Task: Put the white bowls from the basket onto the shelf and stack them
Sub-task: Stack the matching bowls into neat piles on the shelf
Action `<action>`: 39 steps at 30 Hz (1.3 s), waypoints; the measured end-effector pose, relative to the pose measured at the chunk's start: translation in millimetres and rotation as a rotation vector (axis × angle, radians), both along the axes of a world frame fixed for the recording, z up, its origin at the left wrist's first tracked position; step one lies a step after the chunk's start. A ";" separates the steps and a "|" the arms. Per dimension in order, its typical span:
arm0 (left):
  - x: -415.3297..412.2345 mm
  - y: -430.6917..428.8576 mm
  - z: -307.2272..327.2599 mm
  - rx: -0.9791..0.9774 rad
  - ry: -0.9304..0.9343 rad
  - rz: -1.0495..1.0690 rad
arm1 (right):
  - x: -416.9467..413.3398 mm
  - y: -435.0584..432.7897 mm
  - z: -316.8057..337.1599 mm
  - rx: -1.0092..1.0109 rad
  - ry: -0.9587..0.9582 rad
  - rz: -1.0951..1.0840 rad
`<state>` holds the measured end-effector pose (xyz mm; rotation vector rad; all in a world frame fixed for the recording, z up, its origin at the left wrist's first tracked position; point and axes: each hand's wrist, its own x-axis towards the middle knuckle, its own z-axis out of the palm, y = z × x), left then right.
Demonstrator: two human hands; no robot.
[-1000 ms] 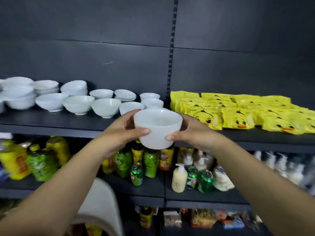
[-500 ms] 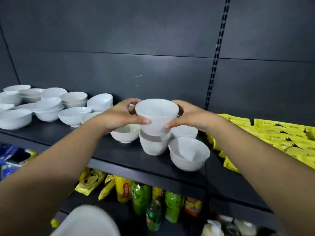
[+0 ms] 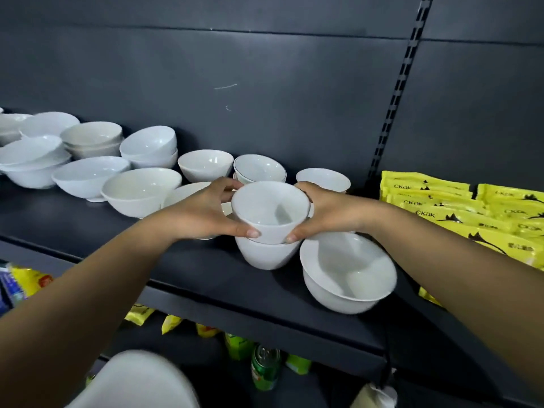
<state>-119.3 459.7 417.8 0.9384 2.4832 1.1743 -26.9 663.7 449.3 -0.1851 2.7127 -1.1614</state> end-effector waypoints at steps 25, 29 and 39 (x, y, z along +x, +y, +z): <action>40.9 28.7 -11.6 0.063 0.372 0.083 | -3.9 71.3 -34.4 -0.257 -0.101 -0.641; 41.5 29.1 -12.2 0.083 0.374 0.082 | 0.1 78.3 -21.8 -0.325 -0.051 -0.676; 42.3 32.0 15.9 0.372 0.111 0.108 | -6.0 46.7 60.4 -0.403 0.196 -0.545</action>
